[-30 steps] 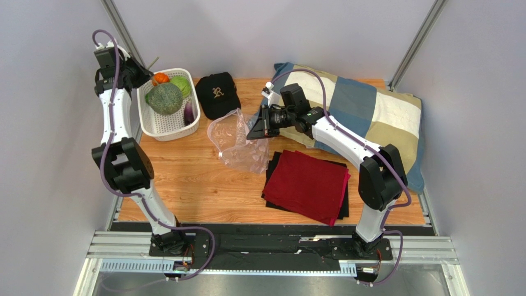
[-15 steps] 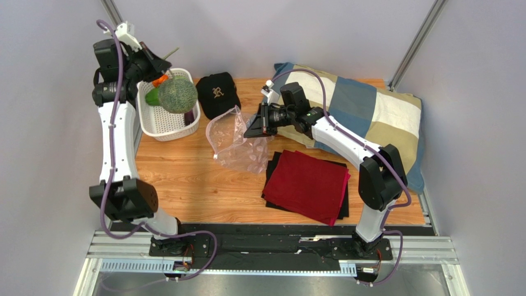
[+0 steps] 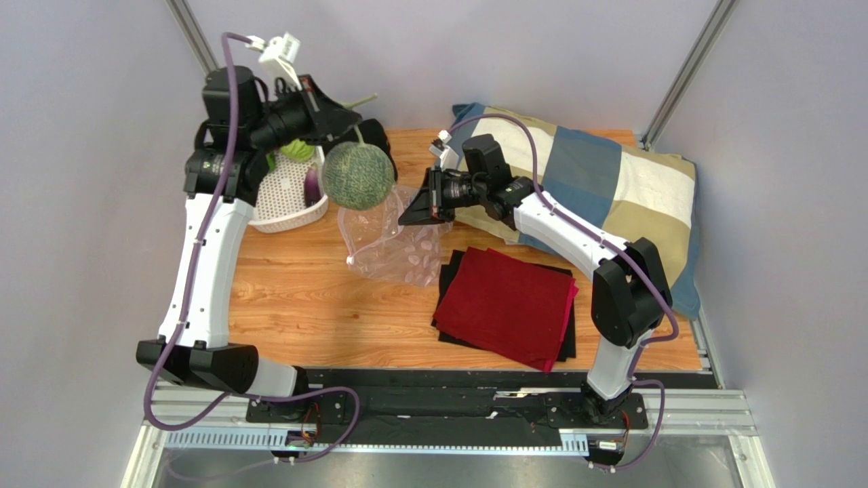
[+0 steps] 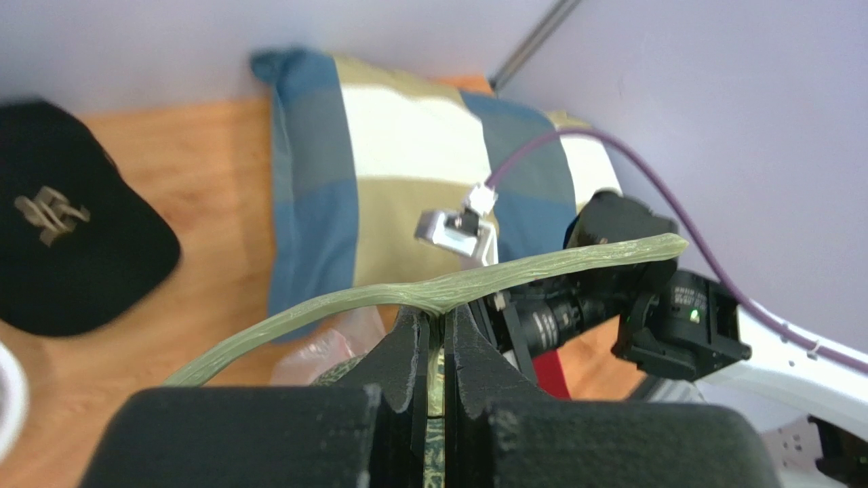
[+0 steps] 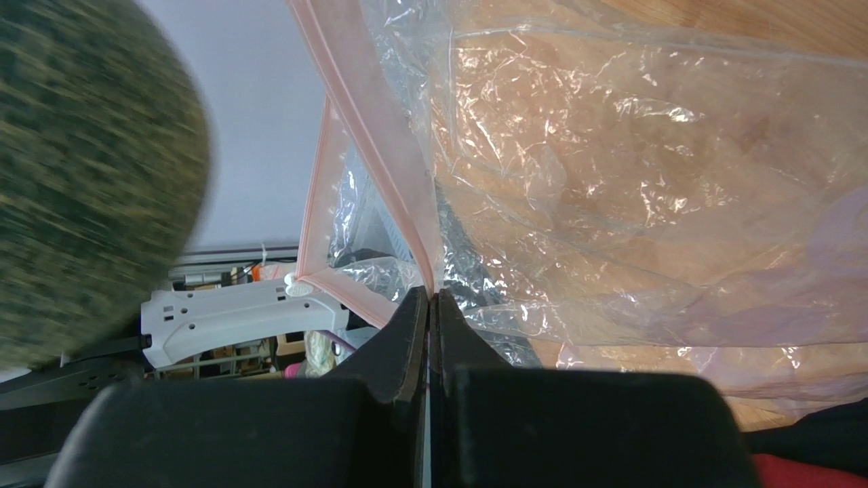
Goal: Place the food in the zip-top bag and seal the zipper
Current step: Place the fake fruit in the zipper food storage bag.
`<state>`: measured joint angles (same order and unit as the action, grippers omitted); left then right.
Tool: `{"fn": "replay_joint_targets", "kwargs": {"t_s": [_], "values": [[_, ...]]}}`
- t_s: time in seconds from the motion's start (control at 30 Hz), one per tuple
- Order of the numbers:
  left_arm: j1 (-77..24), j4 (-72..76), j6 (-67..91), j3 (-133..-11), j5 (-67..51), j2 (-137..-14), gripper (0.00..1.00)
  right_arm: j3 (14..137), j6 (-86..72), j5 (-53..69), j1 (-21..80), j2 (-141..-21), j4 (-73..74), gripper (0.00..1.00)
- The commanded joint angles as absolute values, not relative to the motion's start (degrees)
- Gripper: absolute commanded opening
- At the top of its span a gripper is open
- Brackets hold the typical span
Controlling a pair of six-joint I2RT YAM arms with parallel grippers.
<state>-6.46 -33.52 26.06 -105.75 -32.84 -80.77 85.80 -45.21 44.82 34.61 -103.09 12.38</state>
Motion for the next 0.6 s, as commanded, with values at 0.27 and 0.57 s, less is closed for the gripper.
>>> {"fn": "replay_joint_targets", "kwargs": {"t_s": [0.27,0.57], "values": [[-10.3,-31.5,23.3,-89.3,-24.5,-80.7,0.00,80.6,-49.7,48.7,31.6,-98.5,7.7,0.00],[-19.8,-31.6,13.3,-85.9,-9.0,-78.5,0.00,76.5,-55.4,51.1,30.4,-97.7,0.6,0.00]]}}
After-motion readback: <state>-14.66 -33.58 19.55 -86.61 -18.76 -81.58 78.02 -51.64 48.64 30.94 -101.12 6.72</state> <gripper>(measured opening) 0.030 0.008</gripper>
